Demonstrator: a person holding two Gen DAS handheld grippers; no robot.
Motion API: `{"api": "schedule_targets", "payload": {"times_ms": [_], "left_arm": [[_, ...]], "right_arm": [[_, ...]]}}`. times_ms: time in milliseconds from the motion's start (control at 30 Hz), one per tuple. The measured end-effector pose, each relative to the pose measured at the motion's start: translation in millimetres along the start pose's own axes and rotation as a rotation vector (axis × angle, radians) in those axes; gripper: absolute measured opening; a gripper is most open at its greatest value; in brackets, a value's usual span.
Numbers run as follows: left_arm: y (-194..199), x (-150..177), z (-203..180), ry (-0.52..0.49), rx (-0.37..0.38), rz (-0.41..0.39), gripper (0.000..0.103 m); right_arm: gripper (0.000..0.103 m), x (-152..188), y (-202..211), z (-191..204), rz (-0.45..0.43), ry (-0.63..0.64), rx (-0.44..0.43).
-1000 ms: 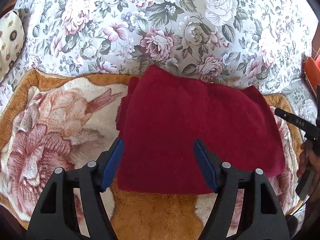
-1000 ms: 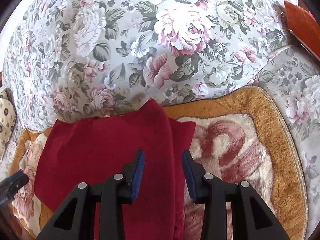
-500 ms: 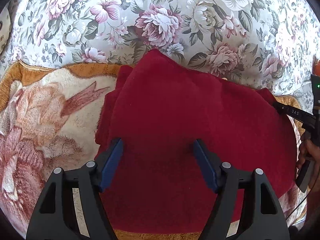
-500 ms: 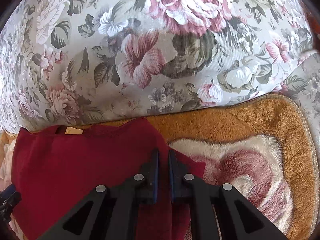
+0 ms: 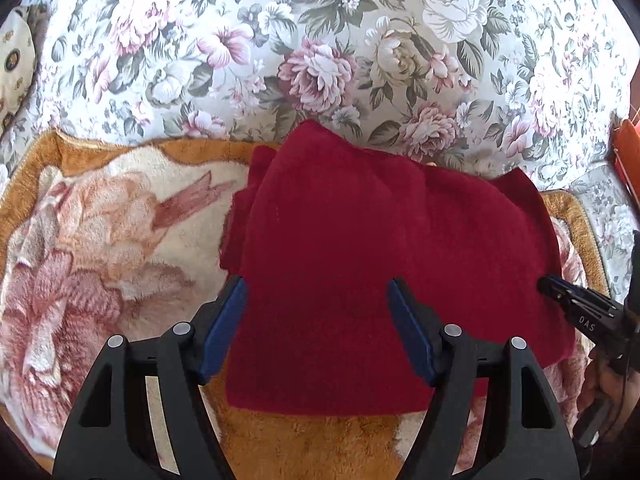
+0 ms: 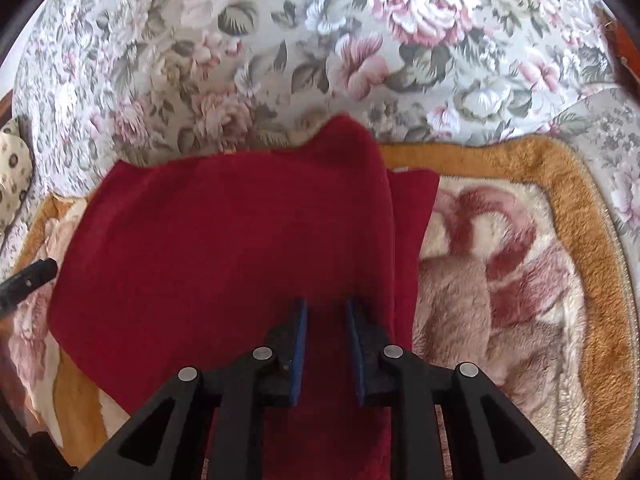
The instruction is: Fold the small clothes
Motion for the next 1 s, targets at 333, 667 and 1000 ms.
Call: {"api": "schedule_targets", "payload": {"times_ms": [333, 667, 1000], "left_arm": [[0, 10, -6, 0.033, 0.047, 0.025, 0.073], [8, 23, 19, 0.051, -0.033, 0.002, 0.077], [8, 25, 42, 0.121, -0.025, -0.059, 0.077]], "right_arm": [[0.028, 10, 13, 26, 0.024, 0.05, -0.047], [0.028, -6, 17, 43, -0.006, 0.005, -0.125], [0.028, -36, -5, 98, -0.013, 0.023, -0.198]]}}
Point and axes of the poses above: each gripper's, at about its wrist camera, not at the fingertips, and y roughly against the way its jaws point, z to its left, x to its underside, the point moved 3 cm from there along -y, roughly the way its jaws point, and after that the axes turned 4 degrees about x, right-handed, at the moved point
